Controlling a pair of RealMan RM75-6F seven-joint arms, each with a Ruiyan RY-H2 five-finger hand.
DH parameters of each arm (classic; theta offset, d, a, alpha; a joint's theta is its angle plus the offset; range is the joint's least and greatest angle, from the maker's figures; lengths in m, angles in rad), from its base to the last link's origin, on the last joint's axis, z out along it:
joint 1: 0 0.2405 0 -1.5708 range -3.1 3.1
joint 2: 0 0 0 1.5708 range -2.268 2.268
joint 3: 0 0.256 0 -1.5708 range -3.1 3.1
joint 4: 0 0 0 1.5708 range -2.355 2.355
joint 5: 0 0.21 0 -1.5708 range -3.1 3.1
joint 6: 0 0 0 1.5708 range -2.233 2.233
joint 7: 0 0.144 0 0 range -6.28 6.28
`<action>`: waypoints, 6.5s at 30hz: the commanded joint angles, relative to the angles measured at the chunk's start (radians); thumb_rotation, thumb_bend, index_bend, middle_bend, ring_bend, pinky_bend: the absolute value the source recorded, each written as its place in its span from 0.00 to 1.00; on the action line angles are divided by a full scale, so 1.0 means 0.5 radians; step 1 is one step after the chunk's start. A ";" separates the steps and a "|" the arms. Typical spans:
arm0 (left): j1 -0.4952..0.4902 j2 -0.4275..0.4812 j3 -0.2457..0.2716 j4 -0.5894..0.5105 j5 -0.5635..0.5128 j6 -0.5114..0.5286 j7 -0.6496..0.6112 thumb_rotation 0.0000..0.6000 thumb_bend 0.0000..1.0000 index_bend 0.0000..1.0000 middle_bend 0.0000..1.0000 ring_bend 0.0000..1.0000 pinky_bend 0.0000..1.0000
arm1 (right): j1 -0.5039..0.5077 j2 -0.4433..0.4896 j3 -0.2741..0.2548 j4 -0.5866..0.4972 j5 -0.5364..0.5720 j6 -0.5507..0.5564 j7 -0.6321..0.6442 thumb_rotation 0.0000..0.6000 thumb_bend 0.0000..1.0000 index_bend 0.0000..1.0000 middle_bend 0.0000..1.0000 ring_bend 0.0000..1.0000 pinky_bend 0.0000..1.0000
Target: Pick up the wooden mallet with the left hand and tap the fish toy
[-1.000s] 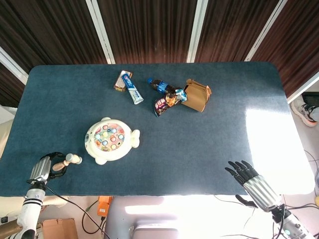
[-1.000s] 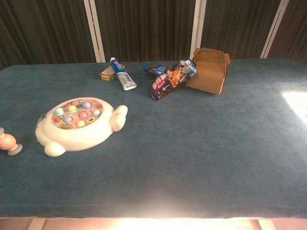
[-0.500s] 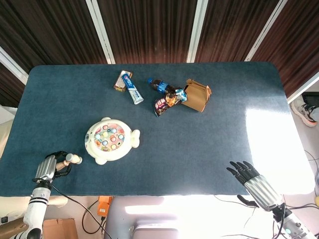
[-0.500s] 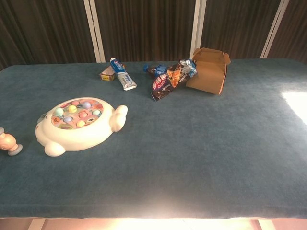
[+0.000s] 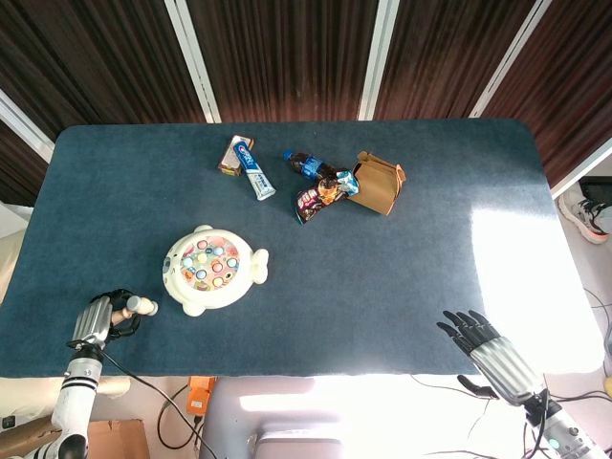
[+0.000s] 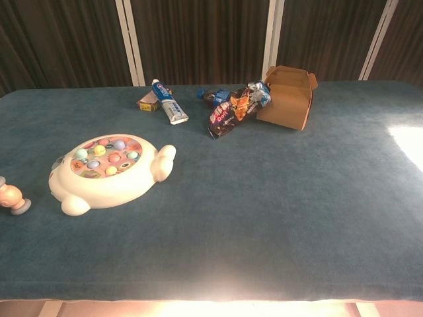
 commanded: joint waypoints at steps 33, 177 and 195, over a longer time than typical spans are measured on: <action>-0.019 -0.037 -0.046 0.088 -0.072 -0.071 0.020 1.00 0.41 0.54 0.47 0.32 0.28 | -0.017 0.027 0.022 -0.029 0.018 -0.046 -0.021 1.00 0.24 0.00 0.00 0.00 0.00; -0.767 -0.225 -0.440 -0.071 -0.597 0.025 0.619 1.00 0.71 0.77 0.65 0.65 0.69 | -0.027 0.088 0.052 -0.094 0.123 -0.175 -0.043 1.00 0.24 0.00 0.00 0.00 0.00; -0.847 -0.377 -0.389 0.085 -0.690 0.071 0.778 1.00 0.71 0.77 0.65 0.65 0.69 | -0.043 0.116 0.039 -0.091 0.063 -0.113 0.010 1.00 0.24 0.00 0.00 0.00 0.00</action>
